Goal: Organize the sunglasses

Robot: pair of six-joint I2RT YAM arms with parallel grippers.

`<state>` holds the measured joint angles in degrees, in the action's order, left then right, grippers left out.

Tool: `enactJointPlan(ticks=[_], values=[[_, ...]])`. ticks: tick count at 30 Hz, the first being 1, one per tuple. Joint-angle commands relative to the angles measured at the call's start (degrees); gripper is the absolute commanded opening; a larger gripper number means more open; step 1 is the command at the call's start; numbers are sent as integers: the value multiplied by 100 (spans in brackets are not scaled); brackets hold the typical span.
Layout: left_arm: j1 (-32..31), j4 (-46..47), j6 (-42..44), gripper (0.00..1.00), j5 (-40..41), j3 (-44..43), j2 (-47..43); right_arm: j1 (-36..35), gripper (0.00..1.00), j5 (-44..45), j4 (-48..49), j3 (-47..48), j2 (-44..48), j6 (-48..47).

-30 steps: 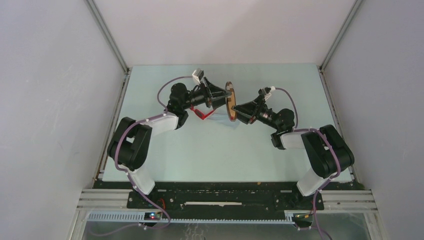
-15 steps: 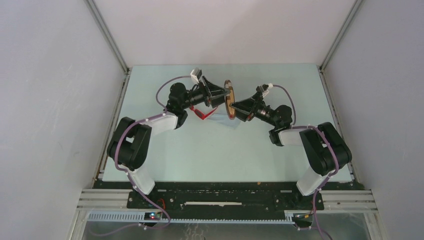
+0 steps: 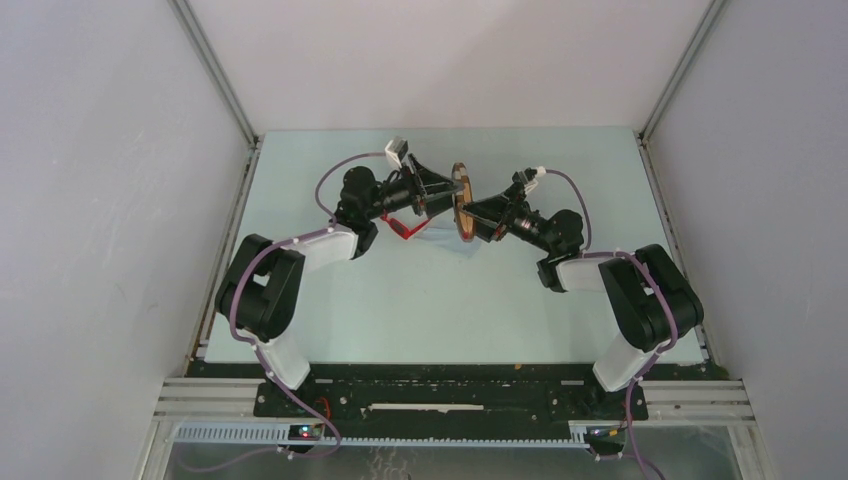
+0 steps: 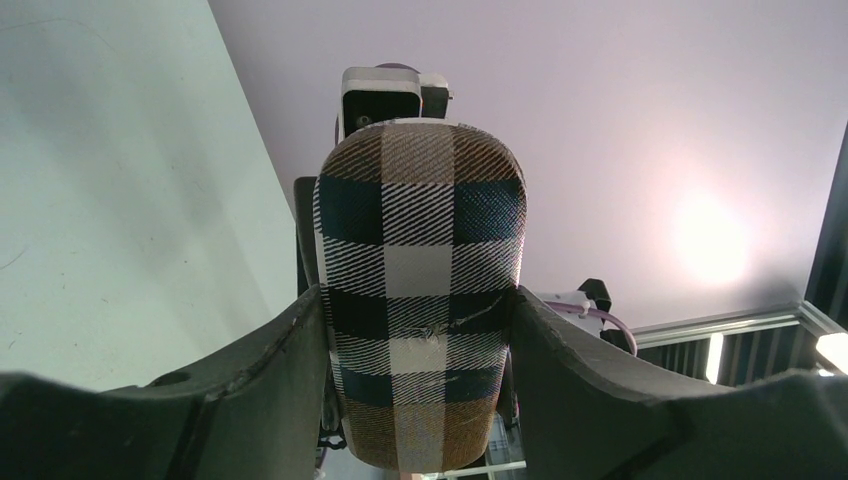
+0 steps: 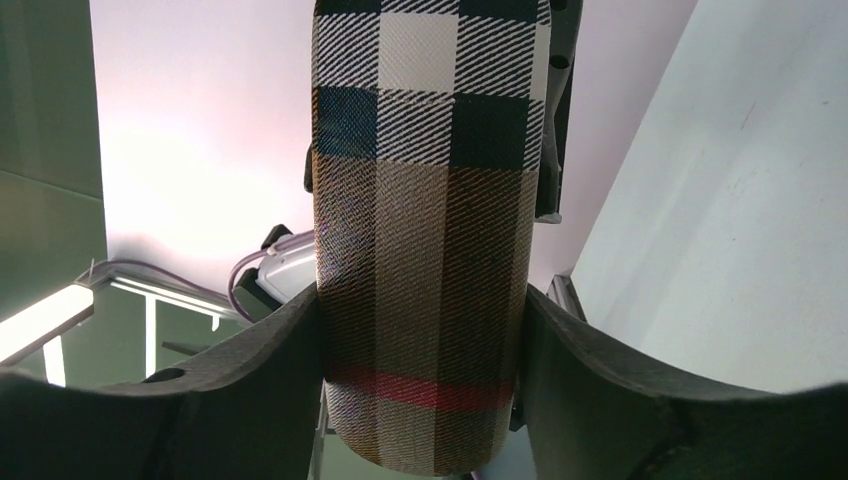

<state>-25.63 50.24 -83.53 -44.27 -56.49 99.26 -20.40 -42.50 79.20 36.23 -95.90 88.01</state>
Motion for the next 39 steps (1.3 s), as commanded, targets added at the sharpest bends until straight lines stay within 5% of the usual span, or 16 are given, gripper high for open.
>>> enactJointPlan(ticks=[1,10,22,39], values=[[-30,511,-88,0,-191,-168,-140,50,64,149,120,183,52,103],[167,1835,-640,0,-496,17,14,50,45,352,763,183,-276,1026],[446,3062,-453,0,-1144,316,23,99,39,924,790,43,-266,2502],[480,3124,-322,0,-1139,466,107,36,51,1216,790,25,-281,3197]])
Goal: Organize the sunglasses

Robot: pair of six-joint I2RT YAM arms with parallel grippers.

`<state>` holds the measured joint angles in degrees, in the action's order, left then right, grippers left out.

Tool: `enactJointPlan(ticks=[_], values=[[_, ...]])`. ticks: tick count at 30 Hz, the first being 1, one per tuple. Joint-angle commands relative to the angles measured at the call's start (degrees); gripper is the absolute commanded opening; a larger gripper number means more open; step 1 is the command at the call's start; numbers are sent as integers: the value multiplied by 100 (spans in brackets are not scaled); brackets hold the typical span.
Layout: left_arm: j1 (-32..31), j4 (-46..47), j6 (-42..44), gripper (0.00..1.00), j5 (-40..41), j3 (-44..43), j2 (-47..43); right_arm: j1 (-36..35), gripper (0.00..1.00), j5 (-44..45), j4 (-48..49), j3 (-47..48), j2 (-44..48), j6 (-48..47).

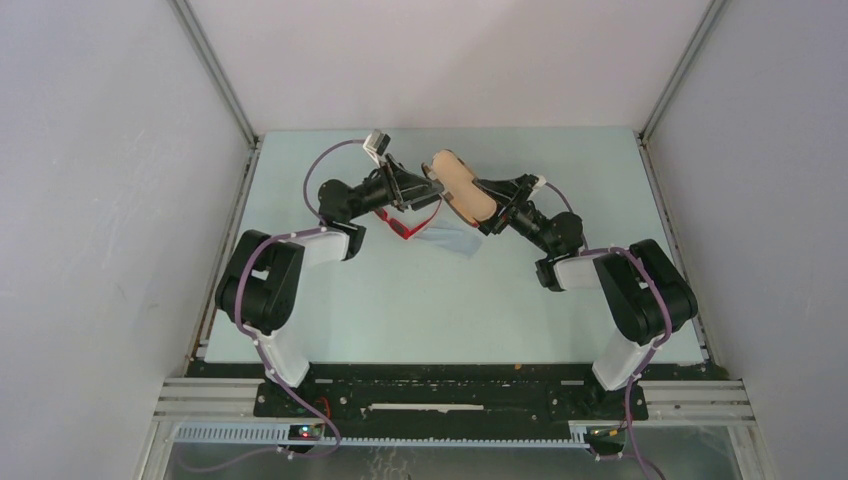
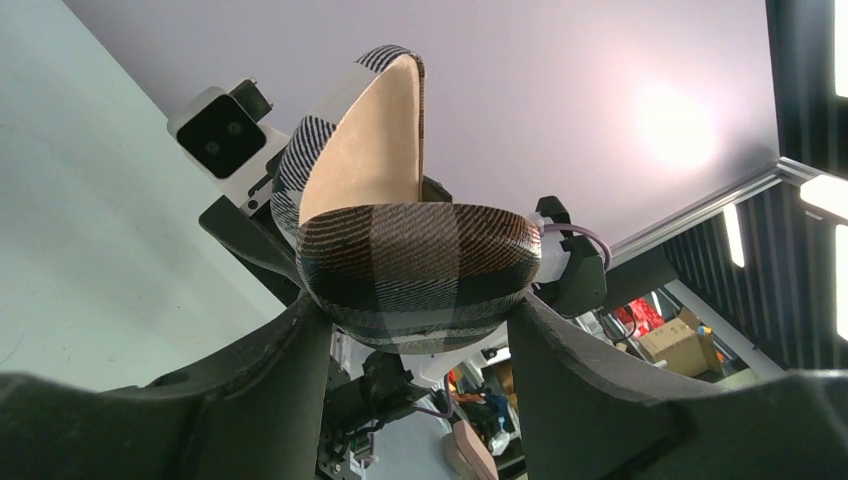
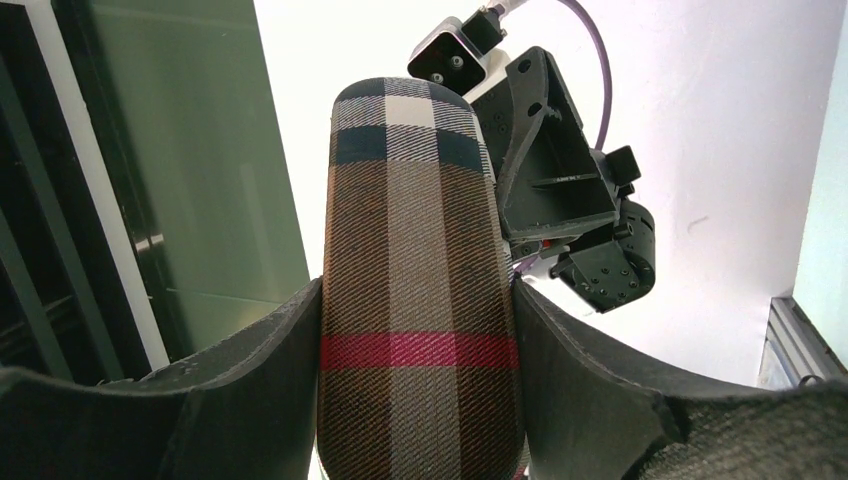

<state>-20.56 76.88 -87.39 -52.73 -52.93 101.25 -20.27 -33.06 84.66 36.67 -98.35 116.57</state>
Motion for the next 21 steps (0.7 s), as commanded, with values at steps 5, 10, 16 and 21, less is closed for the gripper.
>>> enactJointPlan(ticks=[5,10,16,21], values=[[-32,464,-23,0,-265,128,4,64,68,212,244,-19,8,240],[-35,459,-11,0,-197,238,-36,129,71,153,247,-19,-13,226],[-30,451,30,0,-185,302,-65,193,78,95,244,-19,64,162],[-32,453,-9,0,-181,277,14,220,80,-15,246,-18,142,15]])
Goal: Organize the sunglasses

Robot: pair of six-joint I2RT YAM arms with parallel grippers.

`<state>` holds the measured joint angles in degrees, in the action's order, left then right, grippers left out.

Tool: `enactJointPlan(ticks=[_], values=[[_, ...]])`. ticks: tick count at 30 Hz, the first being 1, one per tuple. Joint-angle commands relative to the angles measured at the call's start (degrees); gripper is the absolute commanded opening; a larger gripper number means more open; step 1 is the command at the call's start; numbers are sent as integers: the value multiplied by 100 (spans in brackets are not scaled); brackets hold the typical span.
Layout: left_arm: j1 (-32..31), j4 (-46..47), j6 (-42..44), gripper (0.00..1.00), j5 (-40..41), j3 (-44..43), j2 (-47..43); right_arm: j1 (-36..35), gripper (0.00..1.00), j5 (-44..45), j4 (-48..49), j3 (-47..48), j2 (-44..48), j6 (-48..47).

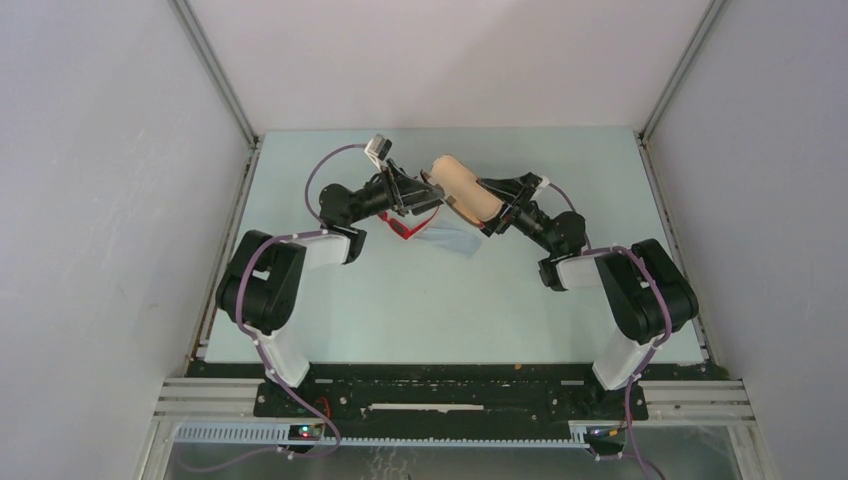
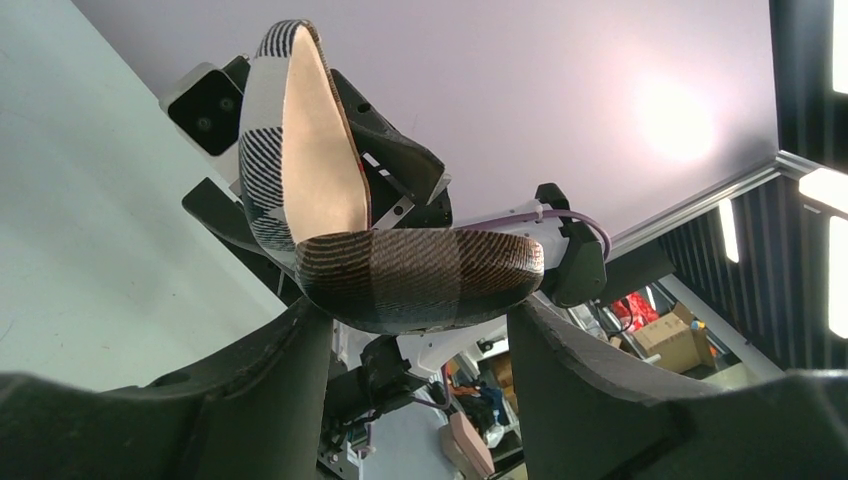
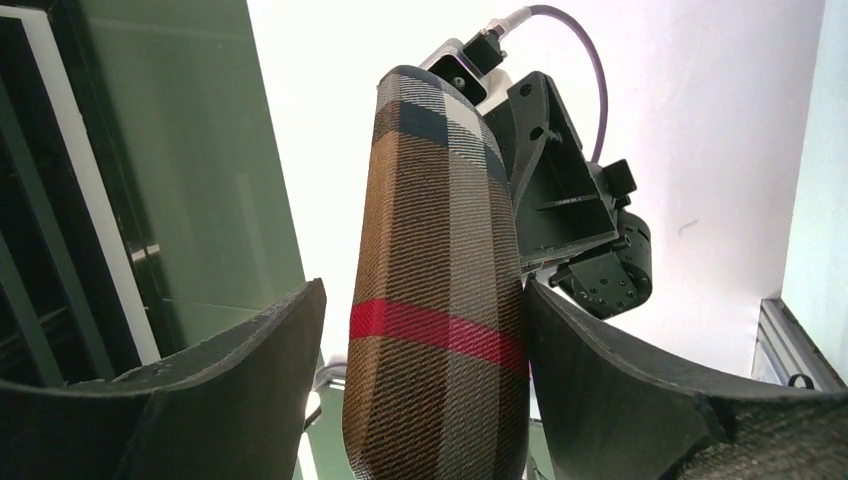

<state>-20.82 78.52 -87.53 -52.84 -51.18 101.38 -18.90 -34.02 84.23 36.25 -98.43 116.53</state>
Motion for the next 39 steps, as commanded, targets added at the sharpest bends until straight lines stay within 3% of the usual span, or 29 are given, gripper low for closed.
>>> enactJointPlan(ticks=[1,6,10,16,20,24,34,39], values=[[-4,289,-12,0,-166,95,17,95,80,54,284,23,175,-42],[-1,281,-158,0,-174,85,59,250,81,-510,84,40,264,-807],[-10,118,-215,0,-218,203,-46,506,82,-1254,-694,39,551,-1885],[-14,13,-461,0,-364,526,-128,834,82,-2026,-3647,260,1463,-4295],[-55,14,-467,0,-468,693,-181,842,82,-2488,-5795,902,1694,-6013],[-159,127,-498,0,-572,680,-120,825,82,-2854,-7015,1390,1539,-7028],[-333,155,-357,0,-873,490,-210,726,73,-3460,-6732,1464,1215,-7006],[-344,158,-362,0,-895,477,-165,641,52,-3705,-6512,1464,1099,-6872]])
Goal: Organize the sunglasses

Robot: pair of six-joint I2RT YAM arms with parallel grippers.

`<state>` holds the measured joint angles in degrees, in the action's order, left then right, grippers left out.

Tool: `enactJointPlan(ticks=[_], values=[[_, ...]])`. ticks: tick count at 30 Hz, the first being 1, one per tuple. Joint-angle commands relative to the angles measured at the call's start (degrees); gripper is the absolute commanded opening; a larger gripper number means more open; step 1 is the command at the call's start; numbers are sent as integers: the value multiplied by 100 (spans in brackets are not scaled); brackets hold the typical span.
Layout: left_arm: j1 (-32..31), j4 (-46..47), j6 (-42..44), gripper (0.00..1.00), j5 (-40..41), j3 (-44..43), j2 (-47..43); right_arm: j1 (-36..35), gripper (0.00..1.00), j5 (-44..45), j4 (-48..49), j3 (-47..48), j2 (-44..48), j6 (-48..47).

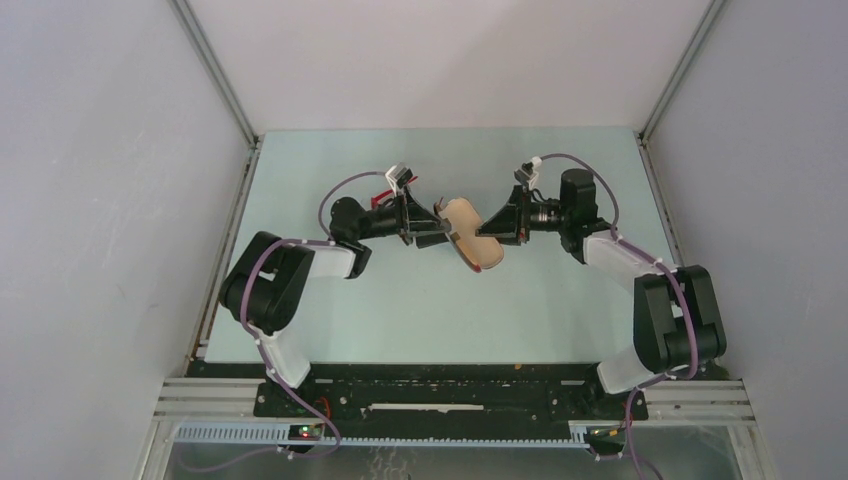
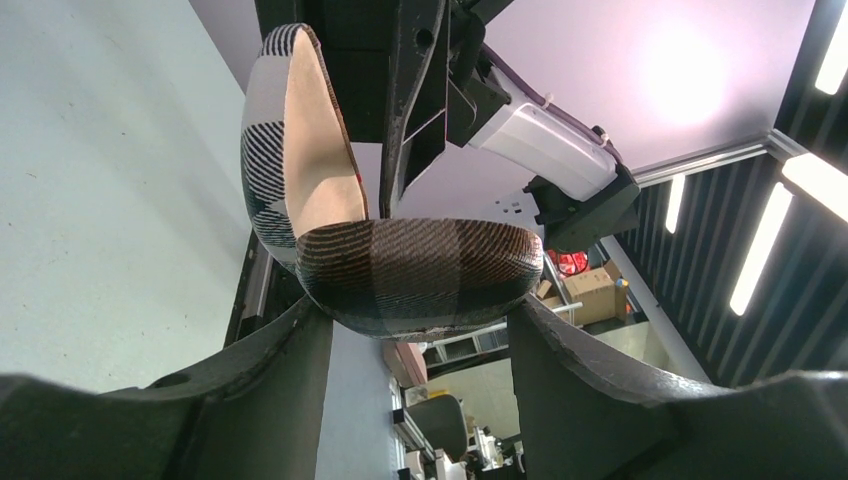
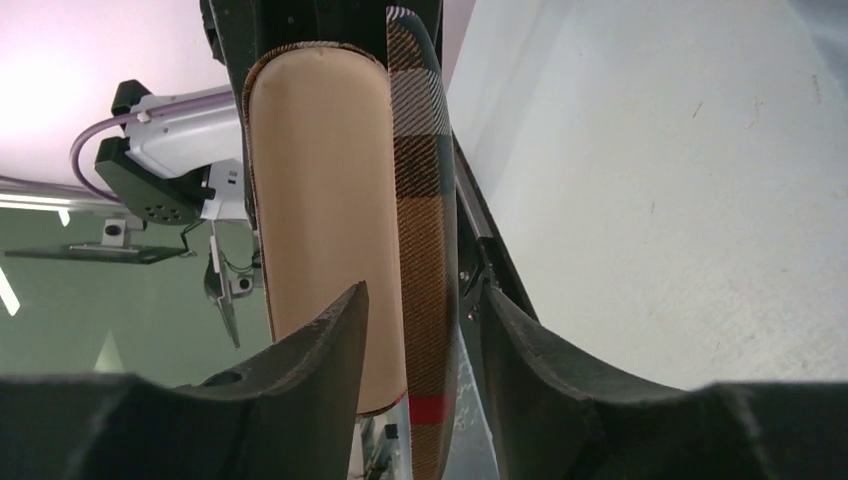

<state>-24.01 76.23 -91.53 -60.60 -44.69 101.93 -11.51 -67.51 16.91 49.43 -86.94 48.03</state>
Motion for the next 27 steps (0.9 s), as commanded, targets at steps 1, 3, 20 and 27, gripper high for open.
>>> enactJointPlan(ticks=[1,3,20,27], values=[[-29,391,38,0,-123,-179,-221,-125,48,-366,226,146,-44,-33],[-34,389,10,0,-159,-204,-205,-156,42,-385,234,146,-43,-31],[-8,139,17,88,-153,-436,-147,-85,0,1314,-1299,9,747,-713],[33,-1597,1225,100,67,-407,-454,192,0,2673,-1596,-497,1772,-474]])
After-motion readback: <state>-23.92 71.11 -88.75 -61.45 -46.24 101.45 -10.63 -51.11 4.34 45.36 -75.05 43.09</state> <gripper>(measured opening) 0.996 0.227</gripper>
